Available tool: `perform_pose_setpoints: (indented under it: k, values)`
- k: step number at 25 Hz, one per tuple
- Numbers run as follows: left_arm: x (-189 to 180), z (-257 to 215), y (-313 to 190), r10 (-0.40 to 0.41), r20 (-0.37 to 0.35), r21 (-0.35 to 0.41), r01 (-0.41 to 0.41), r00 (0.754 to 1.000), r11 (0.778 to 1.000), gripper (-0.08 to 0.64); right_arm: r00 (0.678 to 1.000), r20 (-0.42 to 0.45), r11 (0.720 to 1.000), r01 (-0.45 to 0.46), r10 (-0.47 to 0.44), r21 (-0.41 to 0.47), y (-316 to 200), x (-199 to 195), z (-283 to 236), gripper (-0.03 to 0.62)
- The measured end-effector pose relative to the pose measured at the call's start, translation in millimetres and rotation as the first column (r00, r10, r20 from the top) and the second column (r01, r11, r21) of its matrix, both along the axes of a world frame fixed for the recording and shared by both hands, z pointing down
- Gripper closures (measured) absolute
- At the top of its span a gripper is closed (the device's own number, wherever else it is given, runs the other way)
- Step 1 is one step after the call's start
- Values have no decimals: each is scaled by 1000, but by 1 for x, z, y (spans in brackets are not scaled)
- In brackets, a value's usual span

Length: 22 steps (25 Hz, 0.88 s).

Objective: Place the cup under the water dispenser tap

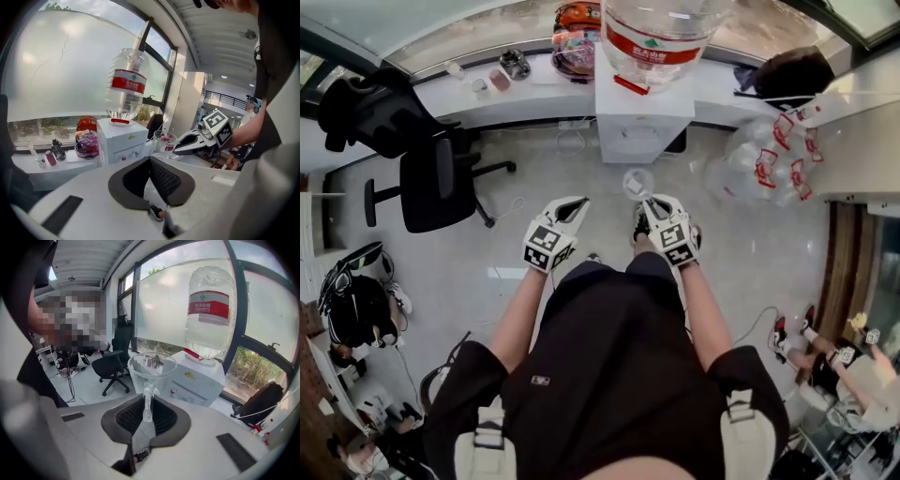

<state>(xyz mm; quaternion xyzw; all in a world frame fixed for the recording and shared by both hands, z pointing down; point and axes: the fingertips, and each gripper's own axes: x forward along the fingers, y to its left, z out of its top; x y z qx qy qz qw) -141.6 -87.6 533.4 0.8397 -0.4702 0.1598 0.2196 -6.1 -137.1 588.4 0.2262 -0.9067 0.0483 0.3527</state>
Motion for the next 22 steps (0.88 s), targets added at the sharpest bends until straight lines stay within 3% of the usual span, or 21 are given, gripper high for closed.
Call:
perform_pose_setpoints:
  k: [8,22]
  values:
    - [18,6,-30,45,9,-42,-45,999,998,561,998,2,996,-60,61,-66,-23,20,29,572]
    - [56,19,-73,117,-11,-37,-117,993,992,561,992,-36,986,-121,118,-114,-71,51,78,572]
